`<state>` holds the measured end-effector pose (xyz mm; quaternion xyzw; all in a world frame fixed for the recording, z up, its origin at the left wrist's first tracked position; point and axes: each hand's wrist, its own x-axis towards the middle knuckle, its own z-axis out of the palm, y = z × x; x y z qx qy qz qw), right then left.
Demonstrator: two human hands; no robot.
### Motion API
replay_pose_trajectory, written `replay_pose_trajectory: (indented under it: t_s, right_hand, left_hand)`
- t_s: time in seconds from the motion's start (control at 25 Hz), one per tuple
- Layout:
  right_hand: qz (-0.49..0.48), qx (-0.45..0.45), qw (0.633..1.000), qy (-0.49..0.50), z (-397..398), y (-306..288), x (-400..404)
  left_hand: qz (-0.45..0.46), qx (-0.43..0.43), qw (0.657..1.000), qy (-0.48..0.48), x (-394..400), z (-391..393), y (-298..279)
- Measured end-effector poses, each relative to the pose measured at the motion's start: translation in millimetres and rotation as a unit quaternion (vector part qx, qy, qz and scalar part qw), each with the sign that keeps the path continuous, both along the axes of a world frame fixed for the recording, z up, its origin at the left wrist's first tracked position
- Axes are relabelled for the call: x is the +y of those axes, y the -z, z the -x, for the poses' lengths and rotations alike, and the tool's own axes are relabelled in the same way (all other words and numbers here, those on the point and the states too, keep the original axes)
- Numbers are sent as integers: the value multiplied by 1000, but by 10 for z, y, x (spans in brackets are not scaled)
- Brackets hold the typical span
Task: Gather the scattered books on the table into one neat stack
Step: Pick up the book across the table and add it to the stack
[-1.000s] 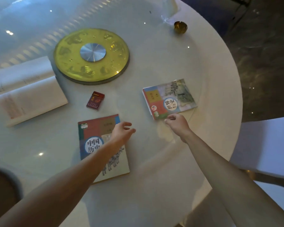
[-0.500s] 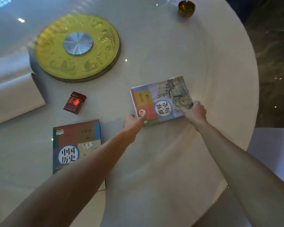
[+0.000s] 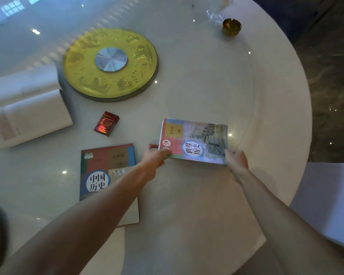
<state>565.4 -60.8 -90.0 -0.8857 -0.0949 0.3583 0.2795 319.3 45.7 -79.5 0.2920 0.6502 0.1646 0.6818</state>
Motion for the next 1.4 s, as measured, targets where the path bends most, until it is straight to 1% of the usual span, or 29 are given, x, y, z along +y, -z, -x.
replay_pose_trajectory:
  t_s: [0.12, 0.2, 0.32, 0.48, 0.6, 0.68, 0.72, 0.8, 0.84, 0.88, 0.92, 1.0, 1.04, 1.12, 1.16, 1.2, 1.24, 1.32, 1.36, 1.4]
  right_hand:
    - [-53, 110, 989, 88, 410, -102, -112]
    - [-79, 148, 980, 106, 727, -169, -166]
    - [-128, 172, 970, 113, 1217, -275, -239]
    - [-160, 236, 953, 104, 2001, -423, -303]
    - [-185, 266, 943, 81, 2521, -460, -385]
    - [-177, 250, 950, 61, 2751, -476, -458]
    - [-178, 220, 957, 63, 2820, -470, -480]
    - [-172, 125, 973, 91, 2875, -549, -487]
    - [-171, 81, 976, 108, 2876, -596, -479]
    - [-178, 61, 974, 124, 2849, -631, -475]
    - [-192, 80, 969, 131, 2829, -655, -451]
    - [-209, 190, 954, 98, 2778, -645, -381]
    - [-200, 249, 945, 70, 2736, -630, -315]
    - [-196, 348, 917, 16, 2644, -563, -222]
    - [-205, 373, 905, 3, 2590, -535, -171]
    - [-215, 383, 898, -1, 2550, -511, -130]
    - [-223, 375, 900, -6, 2497, -449, -92]
    - [-213, 299, 930, -35, 2467, -344, -61]
    - [-186, 248, 949, -64, 2483, -309, -50]
    - [-154, 209, 960, -103, 2529, -297, -30]
  left_hand:
    - [7, -88, 993, -80, -34, 285, -81]
    - [4, -115, 988, -105, -47, 467, -159]
    - [-8, -127, 988, -83, -70, 715, -244]
    - [-15, -159, 986, -47, -253, 948, -327]
    - [-40, -139, 988, -46, -342, 1178, -330]
    - [-46, -152, 986, -41, -319, 1428, -364]
    - [-42, -173, 984, -31, -292, 1555, -398]
    - [-28, -220, 975, -7, -241, 1795, -502]
    - [-20, -242, 970, 5, -223, 1903, -562]
    - [-13, -262, 965, 16, -216, 1976, -610]
    - [-8, -280, 959, 34, -219, 2038, -662]
    - [-6, -311, 948, 72, -232, 2101, -712]
    - [-7, -329, 941, 85, -221, 2115, -719]
    - [-9, -360, 928, 97, -173, 2127, -718]
    - [-11, -364, 926, 97, -130, 2135, -712]
    - [-12, -355, 930, 92, -101, 2148, -710]
    - [-18, -318, 944, 81, -64, 2163, -694]
    - [-43, -184, 980, 62, -36, 2198, -600]
    - [-59, -111, 990, 59, -52, 2209, -537]
    - [-76, -48, 994, 56, -78, 2230, -441]
